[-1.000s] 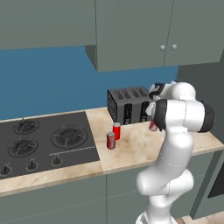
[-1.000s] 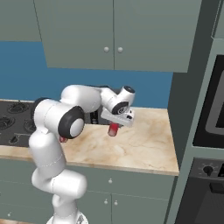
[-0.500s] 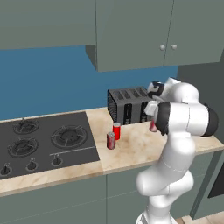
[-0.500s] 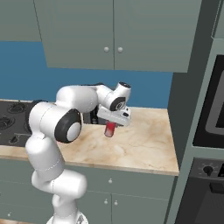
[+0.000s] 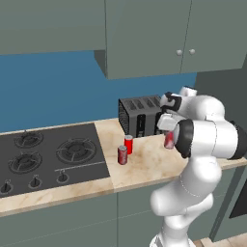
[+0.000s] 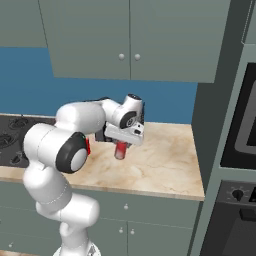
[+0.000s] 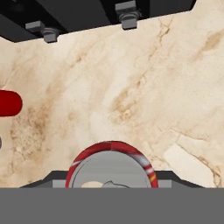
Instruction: Four empty soda cans are scattered around the kitchen. Gather all the cans and cluster them next to the stove for recycling.
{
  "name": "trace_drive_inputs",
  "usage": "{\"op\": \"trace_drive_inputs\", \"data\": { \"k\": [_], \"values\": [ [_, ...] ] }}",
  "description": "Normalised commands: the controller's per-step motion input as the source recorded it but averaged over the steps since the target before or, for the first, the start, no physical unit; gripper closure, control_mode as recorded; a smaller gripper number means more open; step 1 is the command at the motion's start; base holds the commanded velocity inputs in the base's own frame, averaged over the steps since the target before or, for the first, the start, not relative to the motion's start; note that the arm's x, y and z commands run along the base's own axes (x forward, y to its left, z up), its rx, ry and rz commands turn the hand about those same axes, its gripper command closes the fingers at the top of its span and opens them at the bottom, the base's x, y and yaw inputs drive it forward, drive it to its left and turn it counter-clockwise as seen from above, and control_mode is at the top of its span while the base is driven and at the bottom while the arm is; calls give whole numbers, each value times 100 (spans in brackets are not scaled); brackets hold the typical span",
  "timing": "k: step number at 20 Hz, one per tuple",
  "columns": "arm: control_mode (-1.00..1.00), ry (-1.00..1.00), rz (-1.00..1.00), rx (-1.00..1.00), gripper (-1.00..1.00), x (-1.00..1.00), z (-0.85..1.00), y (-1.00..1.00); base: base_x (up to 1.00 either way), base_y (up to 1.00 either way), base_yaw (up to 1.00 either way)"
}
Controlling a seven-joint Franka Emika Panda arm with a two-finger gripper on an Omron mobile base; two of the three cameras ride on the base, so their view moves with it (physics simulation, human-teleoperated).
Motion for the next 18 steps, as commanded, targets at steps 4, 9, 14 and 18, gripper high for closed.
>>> {"op": "trace_drive_inputs", "data": {
  "k": [4, 9, 14, 18],
  "values": [
    [-100, 0, 0, 0, 100, -26, 0, 21, 0, 0, 0],
    [-100, -3, 0, 0, 100, -20, 0, 27, 0, 0, 0],
    [-100, -1, 0, -4, 100, -8, 0, 21, 0, 0, 0],
    [-100, -1, 0, -8, 100, -2, 0, 19, 0, 0, 0]
  ]
}}
